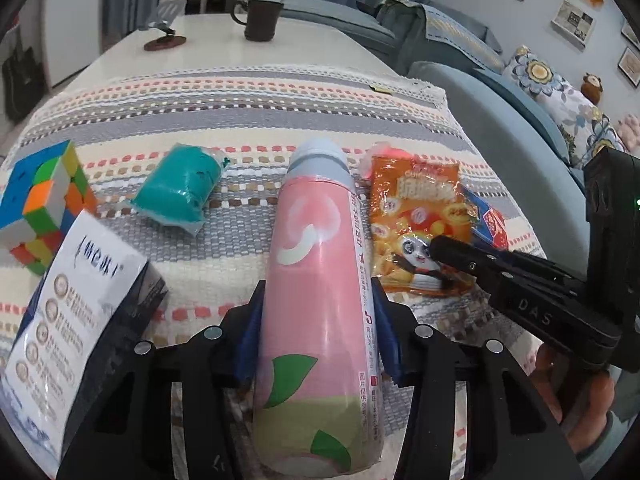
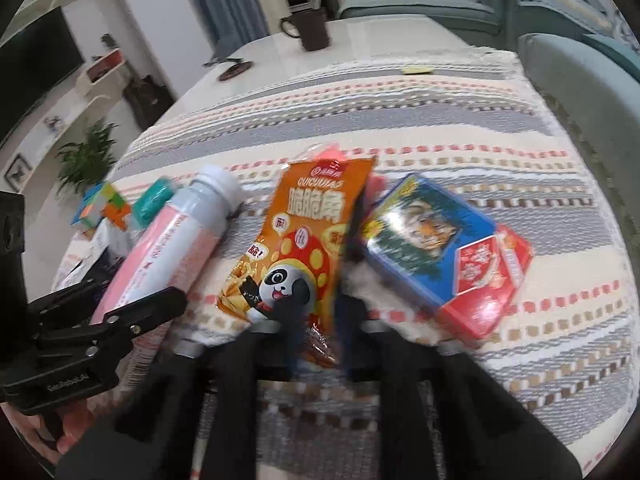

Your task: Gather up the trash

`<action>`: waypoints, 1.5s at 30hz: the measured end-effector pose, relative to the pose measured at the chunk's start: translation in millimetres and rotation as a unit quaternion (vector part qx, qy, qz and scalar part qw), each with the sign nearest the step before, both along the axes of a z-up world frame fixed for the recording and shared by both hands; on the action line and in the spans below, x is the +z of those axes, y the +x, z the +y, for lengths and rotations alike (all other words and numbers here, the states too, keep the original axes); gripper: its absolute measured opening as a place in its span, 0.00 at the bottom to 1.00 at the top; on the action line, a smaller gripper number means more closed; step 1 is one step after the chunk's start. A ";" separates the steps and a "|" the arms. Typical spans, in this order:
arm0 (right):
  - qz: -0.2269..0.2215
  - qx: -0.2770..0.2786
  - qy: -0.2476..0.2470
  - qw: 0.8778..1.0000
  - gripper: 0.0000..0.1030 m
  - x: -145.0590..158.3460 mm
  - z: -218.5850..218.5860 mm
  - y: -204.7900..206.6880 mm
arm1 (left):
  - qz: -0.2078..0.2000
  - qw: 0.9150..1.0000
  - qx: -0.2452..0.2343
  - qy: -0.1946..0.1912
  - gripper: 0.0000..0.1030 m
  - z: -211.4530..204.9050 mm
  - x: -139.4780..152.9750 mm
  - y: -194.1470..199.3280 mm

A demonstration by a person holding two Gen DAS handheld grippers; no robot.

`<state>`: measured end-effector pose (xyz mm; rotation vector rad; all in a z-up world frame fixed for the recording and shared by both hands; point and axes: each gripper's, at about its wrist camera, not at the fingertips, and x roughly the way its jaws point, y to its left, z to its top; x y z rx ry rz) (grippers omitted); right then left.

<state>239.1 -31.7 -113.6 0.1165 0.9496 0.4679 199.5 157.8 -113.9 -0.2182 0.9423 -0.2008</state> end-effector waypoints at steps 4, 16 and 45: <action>-0.038 0.002 0.019 0.999 0.00 13.0 -5.6 -16.3 | -0.015 1.000 0.011 -0.022 0.45 1.5 6.6 -17.3; -0.102 -0.025 0.038 0.994 0.00 75.5 -70.5 -98.0 | -0.073 0.995 -0.016 -0.068 0.45 -26.4 70.3 -74.4; -0.041 -0.294 -0.052 0.953 0.00 26.1 -382.6 -255.8 | -0.018 0.947 -0.316 -0.050 0.45 -380.2 53.5 -126.7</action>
